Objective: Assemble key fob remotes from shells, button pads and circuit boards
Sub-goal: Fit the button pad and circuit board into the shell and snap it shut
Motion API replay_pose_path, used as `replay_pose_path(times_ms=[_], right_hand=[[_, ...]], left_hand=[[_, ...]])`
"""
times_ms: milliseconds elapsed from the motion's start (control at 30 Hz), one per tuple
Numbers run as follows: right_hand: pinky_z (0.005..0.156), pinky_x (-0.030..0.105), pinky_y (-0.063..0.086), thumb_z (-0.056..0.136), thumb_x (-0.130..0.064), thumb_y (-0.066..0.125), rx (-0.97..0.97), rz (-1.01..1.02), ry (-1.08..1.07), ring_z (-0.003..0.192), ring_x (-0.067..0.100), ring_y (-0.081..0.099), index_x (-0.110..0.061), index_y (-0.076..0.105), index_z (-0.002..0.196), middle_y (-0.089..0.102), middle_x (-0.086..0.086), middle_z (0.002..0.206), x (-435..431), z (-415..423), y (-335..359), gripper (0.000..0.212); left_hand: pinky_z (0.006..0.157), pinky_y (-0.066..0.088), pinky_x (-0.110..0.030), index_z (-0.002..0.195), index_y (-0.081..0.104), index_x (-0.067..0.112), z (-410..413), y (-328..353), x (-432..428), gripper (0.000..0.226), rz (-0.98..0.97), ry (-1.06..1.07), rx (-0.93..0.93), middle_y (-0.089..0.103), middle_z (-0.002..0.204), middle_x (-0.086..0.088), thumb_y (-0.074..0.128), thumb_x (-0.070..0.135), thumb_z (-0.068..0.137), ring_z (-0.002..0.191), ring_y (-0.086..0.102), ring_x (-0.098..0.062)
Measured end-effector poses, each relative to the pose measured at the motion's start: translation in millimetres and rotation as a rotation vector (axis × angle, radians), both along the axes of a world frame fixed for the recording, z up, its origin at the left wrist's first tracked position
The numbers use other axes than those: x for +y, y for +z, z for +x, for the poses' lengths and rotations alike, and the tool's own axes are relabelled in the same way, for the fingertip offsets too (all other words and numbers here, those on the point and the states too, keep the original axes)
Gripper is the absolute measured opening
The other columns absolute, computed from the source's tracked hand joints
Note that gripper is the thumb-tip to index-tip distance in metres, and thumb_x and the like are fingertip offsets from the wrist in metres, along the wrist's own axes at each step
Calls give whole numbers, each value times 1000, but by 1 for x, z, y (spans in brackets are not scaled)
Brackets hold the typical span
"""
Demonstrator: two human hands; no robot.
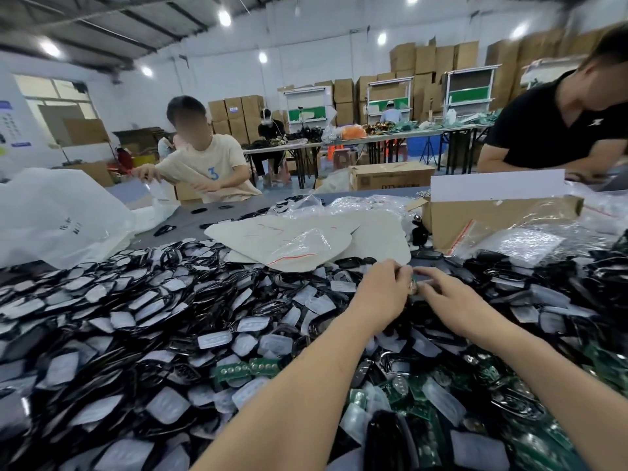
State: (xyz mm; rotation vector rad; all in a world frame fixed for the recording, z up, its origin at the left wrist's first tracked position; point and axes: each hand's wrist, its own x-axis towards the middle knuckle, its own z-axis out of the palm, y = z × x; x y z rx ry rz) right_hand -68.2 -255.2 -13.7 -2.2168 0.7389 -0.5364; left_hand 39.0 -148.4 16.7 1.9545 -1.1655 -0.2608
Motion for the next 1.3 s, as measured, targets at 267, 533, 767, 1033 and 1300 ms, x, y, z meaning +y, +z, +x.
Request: replay_pose_path(times_ms=[267,533,767,1033,1300], right_hand=[[74,34,61,110,-24,40,-486,640,104,88,22,72,-19,67,117,73,13,104,60,-10,5,28],[55,19,54,104,-4,48,-631,873,70,67,12,69,0,66,106,76,6,82,79,-24,-16,19],[59,16,55,99,0,53,-611,869,78,76,12,74,-19,64,114,79,3,95,76,-29,-23,27],[59,21,54,98,1,57,-476,635,119,80,19,73,-23,64,126,78,6,101,88,-29,-24,37],[74,22,58,99,-4,60,-459,476,177,90,18,76,-52,74,106,78,-2,101,97,-26,-24,50]], left_hand=[[76,48,-37,93,61,15,-28,8,21,31,-248,86,265,67,88,2,41,36,104,85,61,-19],[50,54,-26,100,56,12,-43,2,84,26,-598,93,618,73,76,-3,42,33,107,62,68,-19],[43,39,-22,92,66,29,-33,-32,117,23,-543,191,529,45,59,-1,48,39,102,46,44,-13],[66,51,-29,112,67,40,-35,-42,111,30,-453,83,488,58,66,9,48,18,105,63,55,-8],[77,57,-31,96,60,33,-32,-44,112,15,-521,161,364,72,85,3,66,19,95,77,69,-11]])
